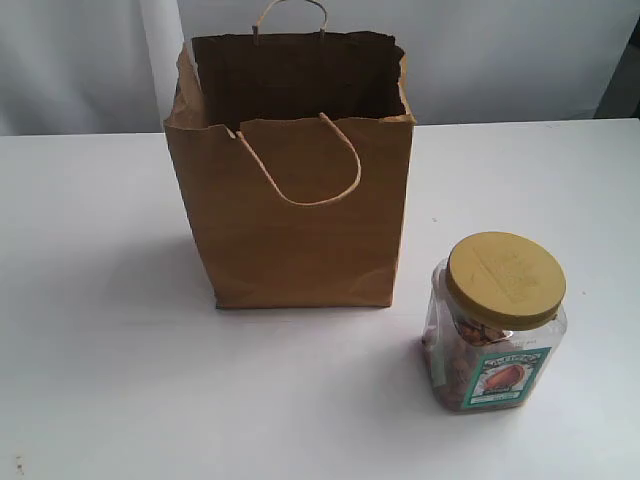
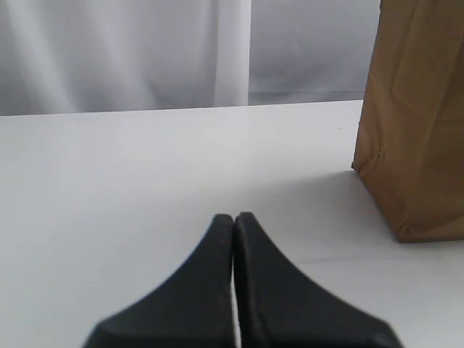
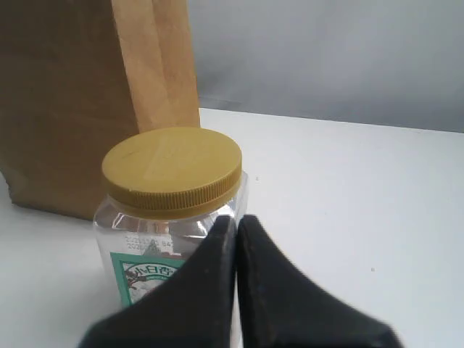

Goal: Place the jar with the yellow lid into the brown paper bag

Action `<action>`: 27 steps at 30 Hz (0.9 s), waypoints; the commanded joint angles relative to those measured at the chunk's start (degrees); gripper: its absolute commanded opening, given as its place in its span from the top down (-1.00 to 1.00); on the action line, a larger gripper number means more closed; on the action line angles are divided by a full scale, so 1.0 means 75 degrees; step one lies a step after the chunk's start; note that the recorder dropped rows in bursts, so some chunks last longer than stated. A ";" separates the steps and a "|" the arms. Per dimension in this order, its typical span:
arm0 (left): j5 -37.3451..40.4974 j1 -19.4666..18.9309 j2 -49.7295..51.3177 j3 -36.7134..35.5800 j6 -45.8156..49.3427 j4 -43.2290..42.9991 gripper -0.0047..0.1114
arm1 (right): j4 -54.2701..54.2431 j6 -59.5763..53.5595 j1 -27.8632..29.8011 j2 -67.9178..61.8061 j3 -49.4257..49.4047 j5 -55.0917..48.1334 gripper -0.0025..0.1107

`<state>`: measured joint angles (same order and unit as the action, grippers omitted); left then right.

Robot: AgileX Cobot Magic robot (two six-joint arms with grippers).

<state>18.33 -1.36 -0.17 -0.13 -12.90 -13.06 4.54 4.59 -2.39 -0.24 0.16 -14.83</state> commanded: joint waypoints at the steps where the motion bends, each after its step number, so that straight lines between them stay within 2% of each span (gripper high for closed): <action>1: -0.0076 0.0020 0.0023 0.0017 -0.0030 0.0029 0.90 | 0.0070 0.0010 0.0058 0.0032 -0.0021 0.0003 0.96; 13: -0.0076 0.0020 0.0023 0.0017 -0.0030 0.0029 0.90 | 0.0306 -0.0009 0.0058 0.0032 -0.0021 0.0181 0.96; 16: -0.0076 0.0020 0.0023 0.0017 -0.0030 0.0029 0.90 | 0.0307 -0.0009 0.0058 0.0032 -0.0021 0.2620 0.96; 19: -0.0076 0.0020 0.0023 0.0017 -0.0030 0.0029 0.90 | 0.0290 -0.0009 0.0058 0.0032 -0.0021 0.4202 0.96; 21: -0.0076 0.0020 0.0023 0.0017 -0.0030 0.0029 0.90 | 0.0154 0.0052 0.0058 0.0032 -0.0021 0.4633 0.96; 27: -0.0076 0.0020 0.0023 0.0017 -0.0030 0.0029 0.90 | -0.0161 0.0375 0.0058 0.0032 -0.0021 0.4777 0.96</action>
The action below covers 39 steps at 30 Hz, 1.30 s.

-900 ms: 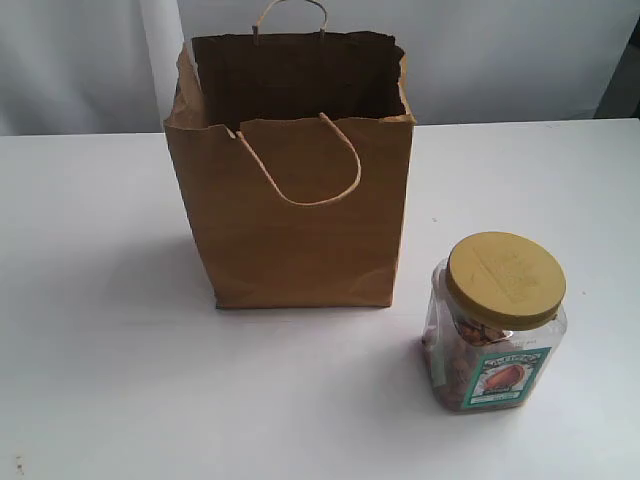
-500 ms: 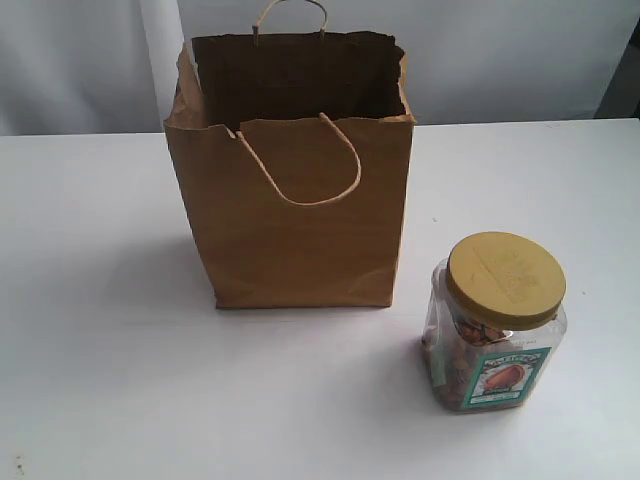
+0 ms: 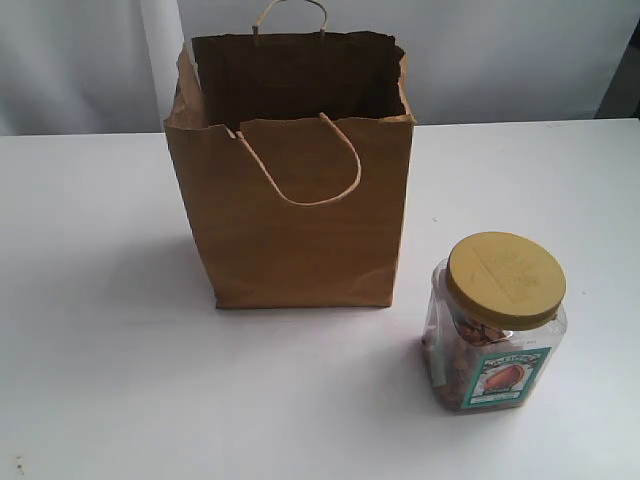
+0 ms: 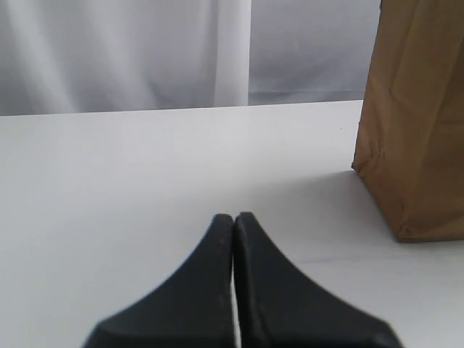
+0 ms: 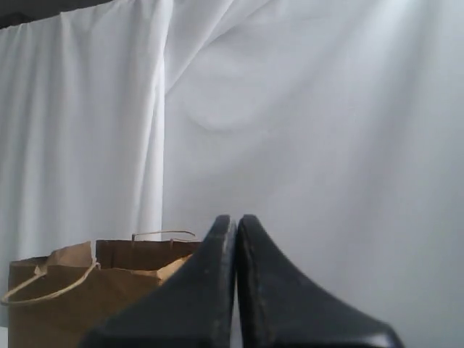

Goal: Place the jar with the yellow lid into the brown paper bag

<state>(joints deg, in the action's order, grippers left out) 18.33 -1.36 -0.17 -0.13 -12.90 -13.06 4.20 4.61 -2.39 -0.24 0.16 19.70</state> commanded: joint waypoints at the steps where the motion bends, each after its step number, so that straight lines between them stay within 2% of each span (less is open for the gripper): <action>1: -0.0076 0.0020 0.0023 0.0017 -0.0030 0.0029 0.90 | -0.0201 0.0436 0.0058 0.0032 -0.0021 0.0142 0.96; 4: -0.0076 0.0020 0.0023 0.0017 -0.0030 0.0029 0.90 | -0.0216 0.0477 0.0058 0.0032 0.0308 -0.0828 0.96; 6: -0.0076 0.0020 0.0023 0.0017 -0.0030 0.0029 0.90 | -0.0295 0.0502 0.0058 0.0032 0.1151 -0.2423 0.96; 9: -0.0076 0.0020 0.0023 0.0017 -0.0030 0.0029 0.90 | -0.0295 0.0482 0.0058 -0.0258 0.2164 -0.3849 0.96; 16: -0.0076 0.0020 0.0023 0.0017 -0.0030 0.0029 0.90 | -0.0350 -0.0147 0.0058 -0.2464 0.4866 -0.7780 0.96; 20: -0.0076 0.0020 0.0023 0.0017 -0.0030 0.0029 0.90 | -0.0474 -0.0282 0.0058 -0.3856 0.6566 -0.9502 0.96; 23: -0.0076 0.0020 0.0023 0.0017 -0.0030 0.0029 0.90 | -0.0474 -0.0803 0.0058 -0.4846 0.7614 -1.0344 0.96; 29: -0.0076 0.0020 0.0023 0.0017 -0.0030 0.0029 0.90 | -0.0710 -0.0817 -0.0221 -0.6891 0.9472 -1.1861 0.96; 33: -0.0076 0.0020 0.0023 0.0017 -0.0030 0.0029 0.90 | -0.0979 -0.0837 -0.0456 -0.8042 1.0392 -1.1955 0.96; 39: -0.0076 0.0020 0.0023 0.0017 -0.0030 0.0029 0.90 | -0.1187 -0.0882 -0.0913 -0.9178 1.0784 -1.1955 0.96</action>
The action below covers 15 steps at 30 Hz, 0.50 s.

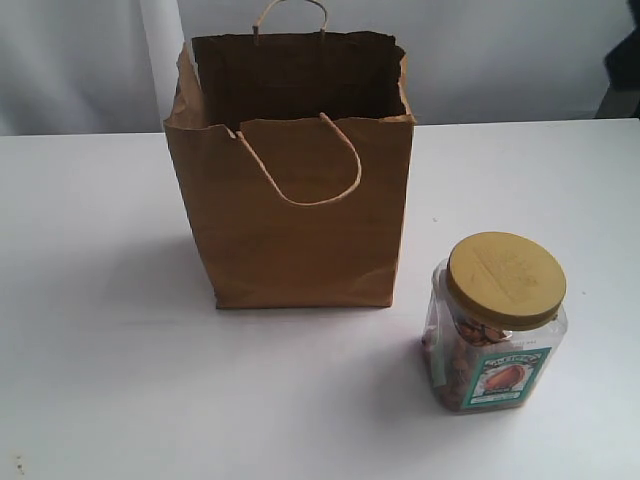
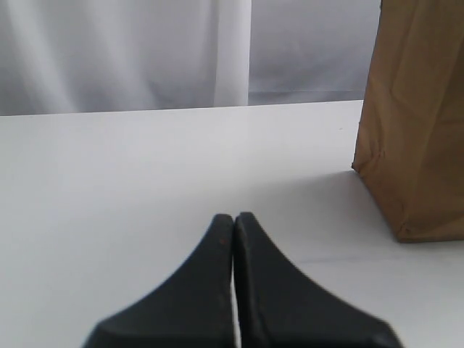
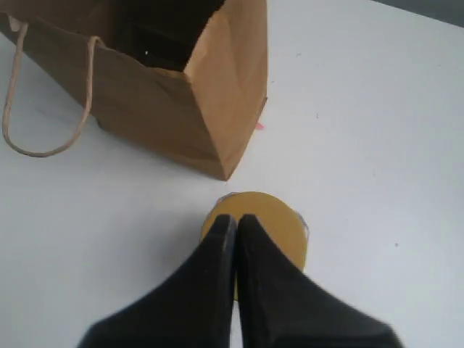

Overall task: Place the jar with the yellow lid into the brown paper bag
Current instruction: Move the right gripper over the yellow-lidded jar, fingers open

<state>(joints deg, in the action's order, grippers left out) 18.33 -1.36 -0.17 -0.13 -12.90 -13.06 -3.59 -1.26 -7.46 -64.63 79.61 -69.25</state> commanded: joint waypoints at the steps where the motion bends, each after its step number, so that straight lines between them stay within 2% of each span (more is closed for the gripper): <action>1: -0.0076 0.0020 0.0023 0.0017 -0.0030 0.0029 0.90 | -0.0148 -0.0099 -0.0266 -0.0743 0.0191 -0.0095 0.96; 8: -0.0076 0.0020 0.0023 0.0017 -0.0030 0.0029 0.90 | -0.0388 -0.0117 -0.0382 -0.1642 0.0015 -0.0095 0.96; 15: -0.0076 0.0020 0.0023 0.0017 -0.0030 0.0029 0.90 | 0.0061 0.0168 -0.0552 -0.1754 -0.1099 -0.0095 0.96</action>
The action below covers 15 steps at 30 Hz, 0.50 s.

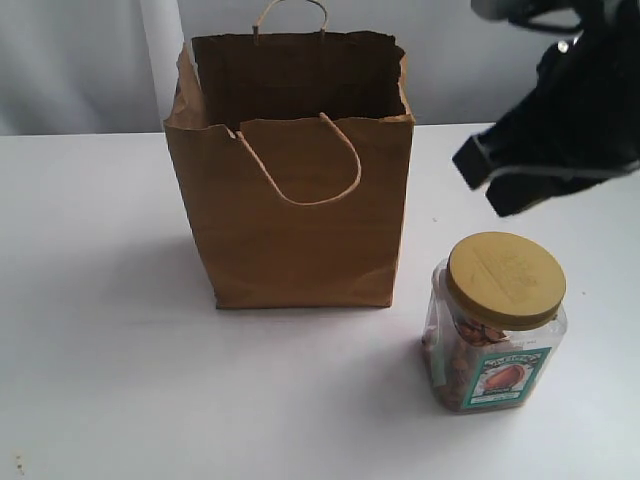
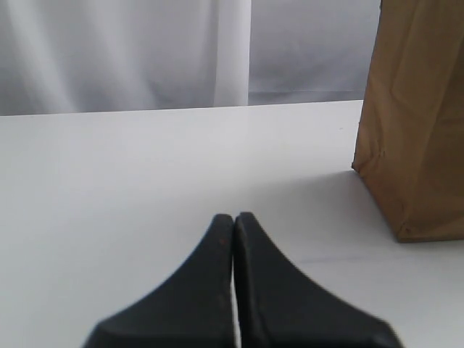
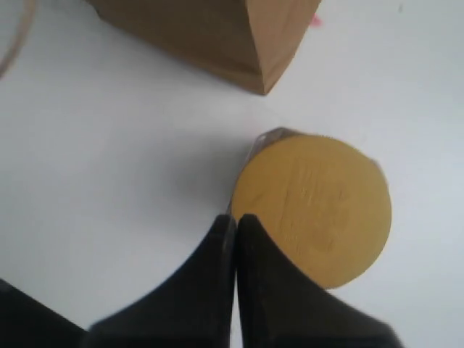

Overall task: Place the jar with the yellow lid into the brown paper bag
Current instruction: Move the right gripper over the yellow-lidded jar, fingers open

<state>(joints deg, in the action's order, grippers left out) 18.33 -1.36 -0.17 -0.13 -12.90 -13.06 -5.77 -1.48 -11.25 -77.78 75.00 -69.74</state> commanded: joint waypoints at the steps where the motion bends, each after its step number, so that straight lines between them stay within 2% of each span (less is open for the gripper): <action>1: -0.0076 0.0020 0.0023 0.0017 -0.0030 0.0029 0.90 | 0.0442 0.0240 -0.0046 -0.0001 -0.0570 -0.0030 0.96; 12: -0.0076 0.0020 0.0023 0.0017 -0.0030 0.0029 0.90 | 0.0420 0.0251 -0.0046 -0.0001 -0.0693 0.0079 0.95; 15: -0.0076 0.0020 0.0023 0.0017 -0.0030 0.0029 0.90 | 0.0420 0.0251 -0.0046 -0.0001 -0.0693 0.0079 0.81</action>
<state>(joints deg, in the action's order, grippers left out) 18.33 -1.36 -0.17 -0.13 -12.90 -13.06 -2.76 0.00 -11.34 -77.87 70.05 -69.80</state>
